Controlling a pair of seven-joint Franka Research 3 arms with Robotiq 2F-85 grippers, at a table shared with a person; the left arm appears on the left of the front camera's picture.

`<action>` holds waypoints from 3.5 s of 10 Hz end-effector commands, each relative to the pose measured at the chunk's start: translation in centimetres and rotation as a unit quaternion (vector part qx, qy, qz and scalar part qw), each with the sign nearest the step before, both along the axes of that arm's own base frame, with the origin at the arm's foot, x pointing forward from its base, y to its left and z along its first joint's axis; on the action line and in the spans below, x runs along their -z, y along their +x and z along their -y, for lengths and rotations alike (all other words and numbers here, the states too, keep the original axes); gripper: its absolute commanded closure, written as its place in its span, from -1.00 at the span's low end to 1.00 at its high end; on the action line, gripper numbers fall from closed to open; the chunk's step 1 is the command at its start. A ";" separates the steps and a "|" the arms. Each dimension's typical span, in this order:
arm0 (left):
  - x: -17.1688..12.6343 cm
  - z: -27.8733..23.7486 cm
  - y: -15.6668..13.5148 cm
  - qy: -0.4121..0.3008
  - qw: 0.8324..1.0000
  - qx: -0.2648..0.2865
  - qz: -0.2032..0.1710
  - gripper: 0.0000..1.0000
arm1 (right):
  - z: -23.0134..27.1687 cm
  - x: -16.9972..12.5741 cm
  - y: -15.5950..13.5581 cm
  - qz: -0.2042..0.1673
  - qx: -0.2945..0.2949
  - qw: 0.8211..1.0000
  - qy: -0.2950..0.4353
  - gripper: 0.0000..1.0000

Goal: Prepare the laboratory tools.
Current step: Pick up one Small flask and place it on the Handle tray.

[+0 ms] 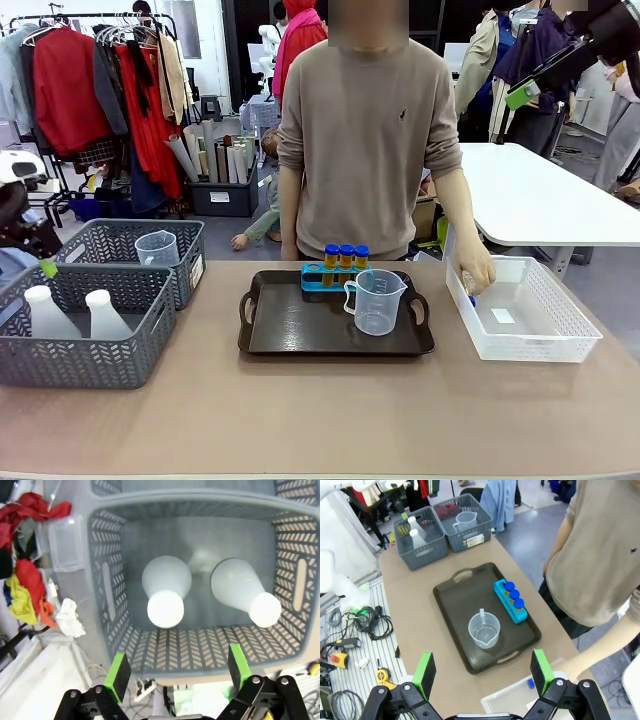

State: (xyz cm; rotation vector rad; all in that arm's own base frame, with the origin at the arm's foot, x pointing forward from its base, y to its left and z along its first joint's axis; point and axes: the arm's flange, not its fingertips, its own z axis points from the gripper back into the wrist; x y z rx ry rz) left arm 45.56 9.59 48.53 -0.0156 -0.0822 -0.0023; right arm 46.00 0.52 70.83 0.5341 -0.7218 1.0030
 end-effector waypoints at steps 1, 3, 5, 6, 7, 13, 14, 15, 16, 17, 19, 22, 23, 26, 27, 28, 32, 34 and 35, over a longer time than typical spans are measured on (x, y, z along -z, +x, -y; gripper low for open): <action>2.3 -0.2 0.5 -0.002 0.999 0.020 0.028 -1.00 | -0.2 -0.1 -0.1 0.002 -0.003 1.000 0.002 -1.00; 3.8 -0.8 1.1 0.008 0.999 0.023 0.036 -1.00 | -0.2 -0.1 -0.1 0.002 -0.003 1.000 0.002 -1.00; 4.8 -1.3 1.5 -0.004 0.999 0.025 0.041 -1.00 | -0.2 -0.1 -0.1 0.002 -0.003 1.000 0.002 -1.00; 5.1 -1.8 1.7 -0.006 0.999 0.021 0.038 -1.00 | -0.2 -0.1 -0.1 0.002 -0.003 1.000 0.002 -1.00; 5.2 -1.9 1.5 -0.008 0.999 0.013 0.031 -1.00 | -0.2 -0.1 -0.1 0.002 -0.003 1.000 0.002 -1.00; 6.2 -1.4 1.3 0.006 1.000 0.019 0.015 -1.00 | -0.2 -0.1 -0.1 0.002 -0.003 1.000 0.002 -1.00; 6.5 -1.4 1.2 0.011 1.000 0.023 0.013 -1.00 | -0.2 -0.1 -0.1 0.002 -0.003 1.000 0.002 -1.00; 6.6 -1.5 1.1 0.013 1.000 0.022 0.011 -0.60 | -0.2 -0.1 -0.1 0.002 -0.003 1.000 0.002 -1.00; 6.6 -1.5 1.1 0.013 1.000 0.023 0.010 -0.20 | -0.2 -0.1 -0.1 0.002 -0.003 1.000 0.002 -1.00; 6.7 -1.4 1.1 0.012 1.000 0.022 0.008 0.20 | -0.2 -0.1 -0.1 0.002 -0.003 1.000 0.002 -1.00; 6.7 -1.6 1.1 0.015 1.000 0.022 0.008 1.00 | -0.2 -0.1 -0.1 0.002 -0.003 1.000 0.002 -1.00; 6.8 -1.5 1.2 0.016 1.000 0.015 0.004 1.00 | -0.2 -0.1 -0.1 0.002 -0.003 1.000 0.002 -1.00; 6.8 -1.6 1.2 0.016 1.000 0.015 0.003 1.00 | -0.2 -0.1 -0.1 0.002 -0.003 1.000 0.002 -1.00; 6.9 -1.6 1.2 0.016 1.000 0.016 0.003 1.00 | -0.2 -0.1 -0.1 0.002 -0.003 1.000 0.002 -1.00; 6.9 -1.7 1.2 0.016 1.000 0.017 0.002 1.00 | -0.2 -0.1 -0.1 0.002 -0.003 1.000 0.002 -1.00; 7.0 -1.6 1.2 0.015 1.000 0.018 0.000 1.00 | -0.2 -0.1 -0.1 0.002 -0.003 1.000 0.002 -1.00; 6.7 -1.3 1.4 0.007 1.000 0.015 0.008 1.00 | -0.2 -0.1 -0.1 0.002 -0.003 1.000 0.002 -1.00; 6.7 -1.3 1.4 0.007 1.000 0.015 0.007 1.00 | -0.2 -0.1 -0.1 0.002 -0.003 1.000 0.002 -1.00; 6.3 -1.2 1.9 0.037 0.999 0.024 -0.018 1.00 | -0.2 -0.1 -0.1 0.002 -0.003 1.000 0.002 -1.00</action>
